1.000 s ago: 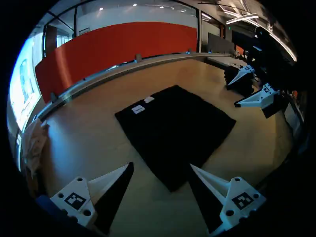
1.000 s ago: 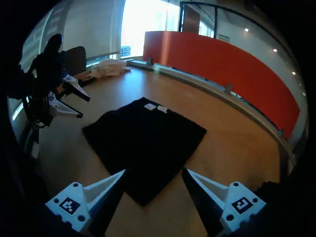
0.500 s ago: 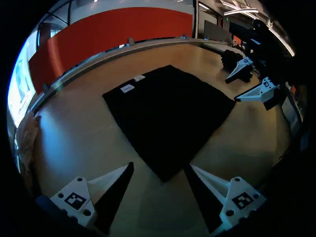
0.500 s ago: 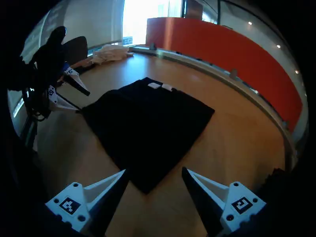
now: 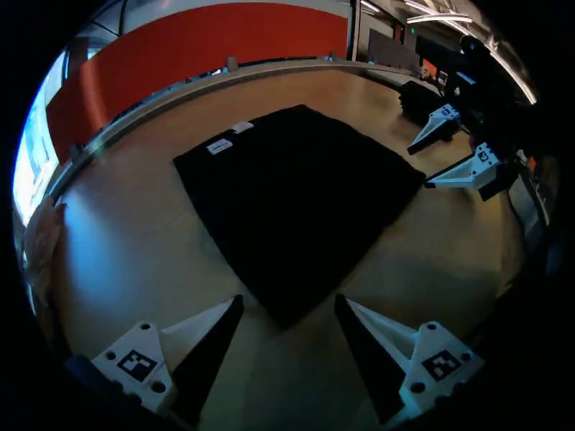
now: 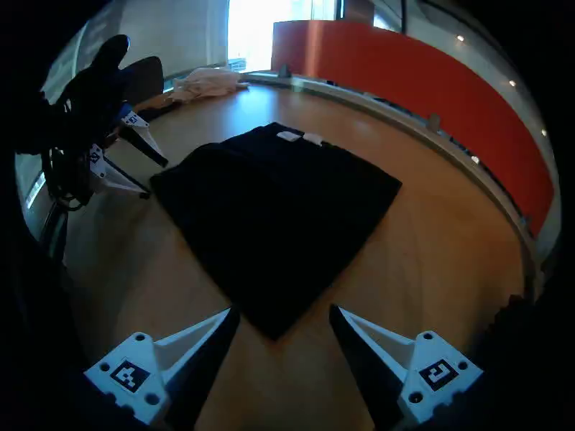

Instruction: Fold towel

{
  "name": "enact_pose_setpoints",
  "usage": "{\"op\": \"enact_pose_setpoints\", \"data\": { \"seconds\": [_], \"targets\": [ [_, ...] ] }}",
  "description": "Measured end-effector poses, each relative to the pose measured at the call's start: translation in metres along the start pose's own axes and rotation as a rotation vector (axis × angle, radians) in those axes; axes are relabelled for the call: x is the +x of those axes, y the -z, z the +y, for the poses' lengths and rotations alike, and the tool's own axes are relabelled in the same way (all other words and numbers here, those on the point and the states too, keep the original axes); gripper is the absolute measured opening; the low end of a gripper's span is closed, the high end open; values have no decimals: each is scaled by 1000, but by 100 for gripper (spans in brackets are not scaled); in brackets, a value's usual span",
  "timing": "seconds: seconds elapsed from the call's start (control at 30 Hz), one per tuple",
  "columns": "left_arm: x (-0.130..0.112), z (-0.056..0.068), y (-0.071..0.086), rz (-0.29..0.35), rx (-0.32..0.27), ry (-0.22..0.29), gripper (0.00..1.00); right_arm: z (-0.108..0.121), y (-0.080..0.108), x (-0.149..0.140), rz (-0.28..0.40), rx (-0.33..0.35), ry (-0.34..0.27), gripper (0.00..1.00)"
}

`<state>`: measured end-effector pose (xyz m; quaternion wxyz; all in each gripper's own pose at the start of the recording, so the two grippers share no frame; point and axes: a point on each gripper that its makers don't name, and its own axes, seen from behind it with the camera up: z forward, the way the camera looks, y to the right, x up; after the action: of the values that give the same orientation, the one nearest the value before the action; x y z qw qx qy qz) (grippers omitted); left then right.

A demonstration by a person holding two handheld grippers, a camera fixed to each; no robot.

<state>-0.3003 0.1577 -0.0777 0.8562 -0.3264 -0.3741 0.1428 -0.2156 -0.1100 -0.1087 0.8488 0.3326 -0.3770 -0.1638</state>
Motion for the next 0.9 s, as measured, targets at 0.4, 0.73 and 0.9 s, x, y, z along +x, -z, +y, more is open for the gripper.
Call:
{"op": "enact_pose_setpoints", "data": {
  "seconds": [0.4,0.73,0.9],
  "targets": [
    [-1,0,-1,-3,8,5,92,-1,-2,-6,-12,14,0,78],
    [-2,-1,0,-14,32,22,77,-6,-3,-8,-14,35,-25,62],
    [-1,1,1,-21,33,24,63,-9,-3,-8,-14,44,-19,48]
  ]
}}
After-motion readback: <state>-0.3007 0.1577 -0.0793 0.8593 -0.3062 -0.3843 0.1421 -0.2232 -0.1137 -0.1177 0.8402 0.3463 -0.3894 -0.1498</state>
